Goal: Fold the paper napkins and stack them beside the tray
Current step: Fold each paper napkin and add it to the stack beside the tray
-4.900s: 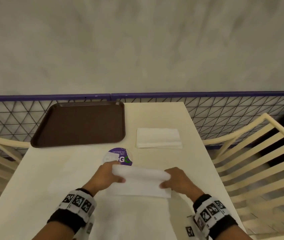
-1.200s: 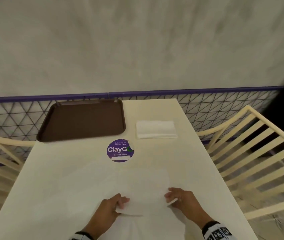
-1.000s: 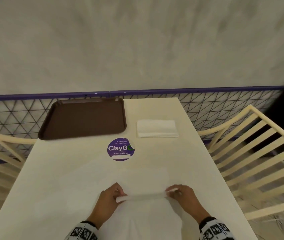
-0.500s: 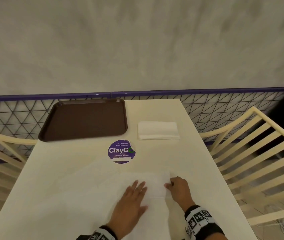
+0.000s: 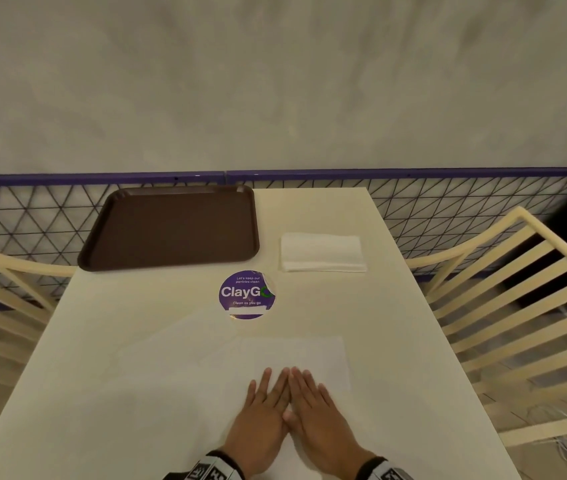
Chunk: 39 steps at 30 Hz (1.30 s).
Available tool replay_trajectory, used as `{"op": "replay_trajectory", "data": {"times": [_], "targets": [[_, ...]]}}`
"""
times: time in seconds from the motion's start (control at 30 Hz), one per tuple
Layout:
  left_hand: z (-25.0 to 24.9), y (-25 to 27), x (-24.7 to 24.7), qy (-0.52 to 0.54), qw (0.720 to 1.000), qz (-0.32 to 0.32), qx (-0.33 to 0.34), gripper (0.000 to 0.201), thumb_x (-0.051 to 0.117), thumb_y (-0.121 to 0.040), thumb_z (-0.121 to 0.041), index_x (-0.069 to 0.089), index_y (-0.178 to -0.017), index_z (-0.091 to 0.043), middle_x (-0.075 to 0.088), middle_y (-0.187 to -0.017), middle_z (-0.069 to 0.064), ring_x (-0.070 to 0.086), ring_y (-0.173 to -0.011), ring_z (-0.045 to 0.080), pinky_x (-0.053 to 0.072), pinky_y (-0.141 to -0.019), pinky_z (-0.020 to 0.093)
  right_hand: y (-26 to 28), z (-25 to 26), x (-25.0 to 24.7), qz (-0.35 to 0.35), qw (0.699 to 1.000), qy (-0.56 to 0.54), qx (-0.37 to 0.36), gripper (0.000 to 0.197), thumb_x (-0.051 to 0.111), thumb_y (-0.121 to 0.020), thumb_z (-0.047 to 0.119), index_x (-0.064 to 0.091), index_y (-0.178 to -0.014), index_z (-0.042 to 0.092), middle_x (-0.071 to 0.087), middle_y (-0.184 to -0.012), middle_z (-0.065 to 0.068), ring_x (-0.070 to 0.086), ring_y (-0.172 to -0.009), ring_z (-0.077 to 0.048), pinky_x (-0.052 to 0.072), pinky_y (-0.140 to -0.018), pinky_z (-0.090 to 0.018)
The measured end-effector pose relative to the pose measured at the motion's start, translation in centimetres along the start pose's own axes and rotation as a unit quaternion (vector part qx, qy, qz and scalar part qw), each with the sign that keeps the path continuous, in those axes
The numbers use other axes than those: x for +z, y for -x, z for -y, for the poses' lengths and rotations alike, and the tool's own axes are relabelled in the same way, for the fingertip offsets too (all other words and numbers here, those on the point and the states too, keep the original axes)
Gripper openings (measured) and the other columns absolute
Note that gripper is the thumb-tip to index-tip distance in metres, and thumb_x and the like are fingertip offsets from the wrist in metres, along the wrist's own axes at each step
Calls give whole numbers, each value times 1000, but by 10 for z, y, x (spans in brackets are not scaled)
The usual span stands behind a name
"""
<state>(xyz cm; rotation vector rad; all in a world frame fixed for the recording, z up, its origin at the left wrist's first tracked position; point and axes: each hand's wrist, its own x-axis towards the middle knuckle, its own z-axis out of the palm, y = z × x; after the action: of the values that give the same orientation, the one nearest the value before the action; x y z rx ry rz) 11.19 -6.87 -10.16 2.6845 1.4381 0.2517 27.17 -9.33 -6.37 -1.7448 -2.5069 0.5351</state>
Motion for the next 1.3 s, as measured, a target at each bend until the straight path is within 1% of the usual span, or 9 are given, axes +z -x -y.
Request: {"op": "replay_trajectory", "data": {"times": [0.17,0.27,0.37,0.47,0.57,0.73,0.97,1.2,1.3], "targets": [[21,13,-11,-12,999,8,-39,54,2,-100,-34,-5,-148,-10,-10,-158,4,-14,-144,17,-6,-114,31,30,-36,-5,40,993,-5,115,60,13,-97,51,3,-148,20,-6,-157,5,-6,-144,-9,-1,-111,-28],[32,23,-11,-51,997,-30,-49,57,2,-101,-32,27,-144,-5,35,-148,9,-3,-146,21,-7,-115,32,41,-51,-15,9,992,23,127,58,11,-98,49,2,-148,21,-8,-157,7,-9,-144,-8,-2,-111,-29],[33,12,-27,-109,992,-22,-58,52,32,-97,-25,74,-84,2,69,-106,18,55,-116,37,-2,-117,40,38,-54,-14,35,986,51,156,56,8,-98,46,4,-148,22,-7,-157,7,-10,-144,-9,-3,-112,-30],[34,-24,-56,-79,991,59,-86,35,92,-33,-25,67,-47,-6,73,-82,14,70,-85,34,45,-95,47,31,-55,-15,32,987,32,153,55,5,-98,40,45,-133,25,37,-146,12,29,-138,-5,34,-103,-29],[32,-62,-79,0,995,86,-52,59,95,-16,-29,72,-70,-18,72,-95,4,69,-92,21,55,-77,26,25,-44,-42,12,989,30,148,35,36,-86,31,69,-98,26,70,-108,10,69,-89,-6,57,-67,-31],[38,-106,-88,61,969,222,-88,95,79,-69,-20,22,-144,-16,19,-150,4,28,-134,25,36,-104,41,-10,-48,-90,49,985,52,155,31,37,-97,24,50,-125,22,58,-121,2,45,-121,-18,5,-116,-49],[41,-123,-84,-33,952,291,-91,76,75,-71,-39,38,-133,-17,47,-131,3,41,-122,25,26,-104,41,-74,-47,-101,66,996,-33,55,76,65,-81,23,22,-145,25,28,-149,3,21,-138,-19,17,-114,-38],[72,-134,-116,273,930,128,-208,29,79,-66,-23,52,-62,-32,54,-72,-18,51,-76,6,35,-66,18,-104,-71,-116,143,975,-140,95,51,70,-76,21,57,-125,19,59,-124,-5,52,-117,-23,39,-97,-28],[85,-159,-137,363,890,31,-274,26,80,-67,-10,64,-74,-30,64,-67,-16,60,-70,5,44,-64,11,-115,-101,-154,91,950,-254,158,41,75,-74,17,64,-112,10,64,-102,-3,59,-101,-18,42,-70,-12]]}}
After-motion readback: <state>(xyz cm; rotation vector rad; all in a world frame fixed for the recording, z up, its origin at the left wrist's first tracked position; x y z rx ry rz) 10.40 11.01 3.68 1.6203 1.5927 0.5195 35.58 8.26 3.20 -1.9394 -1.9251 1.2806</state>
